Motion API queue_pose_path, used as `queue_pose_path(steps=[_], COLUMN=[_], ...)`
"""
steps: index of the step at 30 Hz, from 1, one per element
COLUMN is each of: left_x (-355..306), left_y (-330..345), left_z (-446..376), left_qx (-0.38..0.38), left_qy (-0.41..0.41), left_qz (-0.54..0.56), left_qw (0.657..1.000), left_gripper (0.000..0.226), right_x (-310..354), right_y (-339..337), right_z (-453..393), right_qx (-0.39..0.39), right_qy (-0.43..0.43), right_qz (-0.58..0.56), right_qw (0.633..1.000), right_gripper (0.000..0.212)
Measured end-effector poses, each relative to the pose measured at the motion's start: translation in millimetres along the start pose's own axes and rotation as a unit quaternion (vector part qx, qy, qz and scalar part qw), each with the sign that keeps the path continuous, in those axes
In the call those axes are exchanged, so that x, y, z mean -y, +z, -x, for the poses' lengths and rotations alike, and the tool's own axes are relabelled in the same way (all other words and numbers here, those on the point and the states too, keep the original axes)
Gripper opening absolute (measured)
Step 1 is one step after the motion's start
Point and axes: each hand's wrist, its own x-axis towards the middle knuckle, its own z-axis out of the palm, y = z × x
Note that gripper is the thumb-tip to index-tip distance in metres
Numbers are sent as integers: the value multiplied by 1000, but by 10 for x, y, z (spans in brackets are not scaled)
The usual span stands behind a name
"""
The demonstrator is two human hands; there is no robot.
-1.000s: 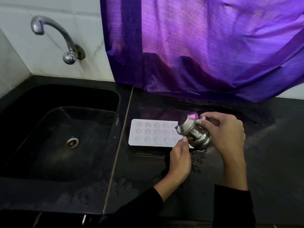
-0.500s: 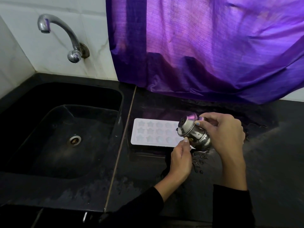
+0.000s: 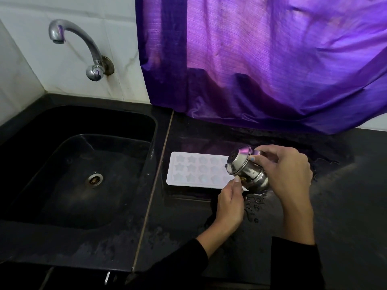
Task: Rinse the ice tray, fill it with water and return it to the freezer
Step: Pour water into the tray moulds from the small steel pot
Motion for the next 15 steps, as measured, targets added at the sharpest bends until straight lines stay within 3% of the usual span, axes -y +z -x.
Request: queue_pose_path(steps=[8,15], left_x=[-36,-109], left_y=[5,-8], left_z=[55,121], left_qx=[-3,-21], left_qy=[19,54], left_qz=[11,-3], left_qw=[1000,998], left_gripper=[40,26], right_x=[-17,55], right_y=[-51,-44], right_z=[15,19], right_qx=[-14,-24], right_qy=[-1,-13], right_qz=[-34,-52], right_qw=[999,998], right_gripper=[16,19])
